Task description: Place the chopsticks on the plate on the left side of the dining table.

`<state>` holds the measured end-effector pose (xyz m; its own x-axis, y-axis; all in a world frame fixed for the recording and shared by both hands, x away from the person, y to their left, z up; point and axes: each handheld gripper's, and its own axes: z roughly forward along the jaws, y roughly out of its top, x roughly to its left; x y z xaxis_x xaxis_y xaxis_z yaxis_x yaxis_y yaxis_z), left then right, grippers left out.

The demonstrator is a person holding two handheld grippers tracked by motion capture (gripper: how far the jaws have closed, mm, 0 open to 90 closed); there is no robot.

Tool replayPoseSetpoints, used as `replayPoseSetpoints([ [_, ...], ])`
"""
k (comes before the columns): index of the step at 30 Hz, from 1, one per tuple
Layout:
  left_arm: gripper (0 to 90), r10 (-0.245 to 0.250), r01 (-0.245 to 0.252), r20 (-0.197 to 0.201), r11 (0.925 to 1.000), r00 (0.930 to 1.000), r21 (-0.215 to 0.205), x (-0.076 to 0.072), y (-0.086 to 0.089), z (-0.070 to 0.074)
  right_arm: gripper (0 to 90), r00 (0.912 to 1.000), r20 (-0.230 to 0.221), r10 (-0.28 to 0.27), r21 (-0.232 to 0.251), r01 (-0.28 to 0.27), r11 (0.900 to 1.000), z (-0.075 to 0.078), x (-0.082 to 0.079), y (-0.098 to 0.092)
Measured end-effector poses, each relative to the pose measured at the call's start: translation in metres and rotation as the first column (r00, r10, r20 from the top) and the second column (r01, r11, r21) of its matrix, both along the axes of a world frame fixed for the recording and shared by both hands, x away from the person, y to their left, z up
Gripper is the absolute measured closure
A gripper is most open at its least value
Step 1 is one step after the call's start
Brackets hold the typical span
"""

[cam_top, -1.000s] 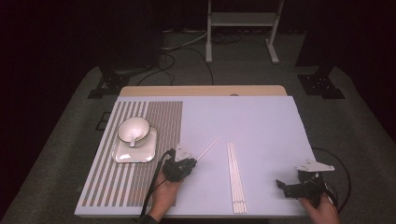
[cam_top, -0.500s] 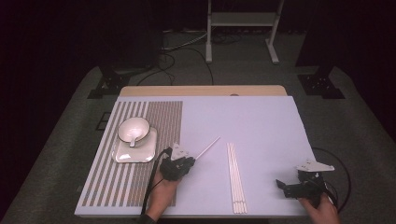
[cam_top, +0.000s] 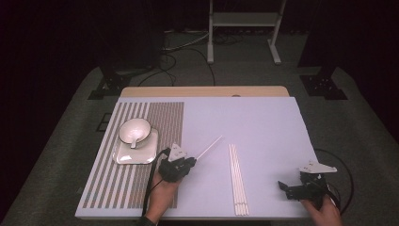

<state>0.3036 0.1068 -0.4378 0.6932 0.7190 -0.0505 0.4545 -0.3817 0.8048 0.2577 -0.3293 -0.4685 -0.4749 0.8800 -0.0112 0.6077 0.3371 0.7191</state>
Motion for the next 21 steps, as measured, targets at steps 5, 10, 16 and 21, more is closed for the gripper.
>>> replayPoseSetpoints([
  [5, 84.7, 0.002, -0.002, 0.003, 0.9999, 1.0000, -0.013, -0.002, 0.002, 0.003, 0.0, 1.0000, 0.000, 0.000, 0.000, 0.000, 1.000, 0.000, 0.000, 0.000],
  [10, 84.7, 0.001, -0.001, 0.005, 0.9999, 1.0000, -0.013, -0.003, 0.006, 0.006, 0.0, 1.0000, 0.000, 0.000, 0.001, 0.000, 1.000, 0.000, 0.000, 0.000],
  [16, 84.7, 0.001, -0.001, 0.004, 0.9999, 1.0000, -0.012, -0.004, 0.011, 0.010, 0.0, 1.0000, 0.000, 0.000, 0.001, 0.000, 1.000, 0.000, 0.000, 0.000],
  [21, 84.7, 0.004, -0.004, 0.003, 0.9998, 1.0000, -0.017, -0.005, 0.017, 0.013, 0.0, 1.0000, 0.000, 0.000, 0.001, 0.000, 1.000, 0.000, 0.000, 0.000],
])
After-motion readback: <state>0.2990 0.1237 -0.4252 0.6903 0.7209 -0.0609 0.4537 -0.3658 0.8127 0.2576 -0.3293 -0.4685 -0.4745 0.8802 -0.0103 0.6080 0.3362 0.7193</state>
